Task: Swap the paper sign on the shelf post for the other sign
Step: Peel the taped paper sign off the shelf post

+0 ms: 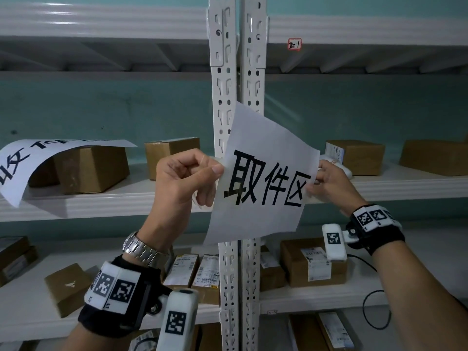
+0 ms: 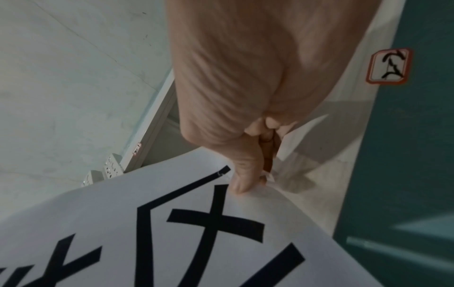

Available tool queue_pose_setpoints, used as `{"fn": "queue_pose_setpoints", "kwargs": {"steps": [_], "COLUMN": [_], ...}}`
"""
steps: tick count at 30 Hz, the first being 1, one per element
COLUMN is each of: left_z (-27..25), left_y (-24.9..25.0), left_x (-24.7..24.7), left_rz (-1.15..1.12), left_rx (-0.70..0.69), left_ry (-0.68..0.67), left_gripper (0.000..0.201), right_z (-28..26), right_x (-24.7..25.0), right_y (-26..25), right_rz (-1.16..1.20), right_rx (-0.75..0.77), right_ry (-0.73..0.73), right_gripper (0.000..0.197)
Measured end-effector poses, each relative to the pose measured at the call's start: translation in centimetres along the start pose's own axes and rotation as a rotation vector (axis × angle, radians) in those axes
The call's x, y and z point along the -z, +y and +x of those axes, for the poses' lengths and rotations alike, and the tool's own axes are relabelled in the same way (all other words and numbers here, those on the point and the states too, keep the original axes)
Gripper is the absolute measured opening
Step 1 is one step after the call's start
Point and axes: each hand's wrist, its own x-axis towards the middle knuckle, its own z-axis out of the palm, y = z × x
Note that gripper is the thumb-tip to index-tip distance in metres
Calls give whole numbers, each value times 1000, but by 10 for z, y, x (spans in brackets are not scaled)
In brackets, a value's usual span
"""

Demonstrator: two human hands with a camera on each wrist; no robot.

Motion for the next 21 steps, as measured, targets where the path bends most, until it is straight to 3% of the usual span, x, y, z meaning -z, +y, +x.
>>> {"fn": "queue_pose_setpoints", "kwargs": {"steps": [3,9,21], "left_z": [0,0,2], "left_y": [-2,-3,-7], "left_x": [2,4,6], "left_rz": [-12,-10,-13], "left_rx": [4,-7,11], "left_ry": [16,25,55], "left_gripper": [28,16,22], "right_z": [0,-2,-9], "right_x": [0,0,6], "right_y": [0,2,-2], "right_rz": [9,40,156], "right_rx": [6,25,50], "right_ry": [5,12,-14], "right_gripper": [40,42,41]}}
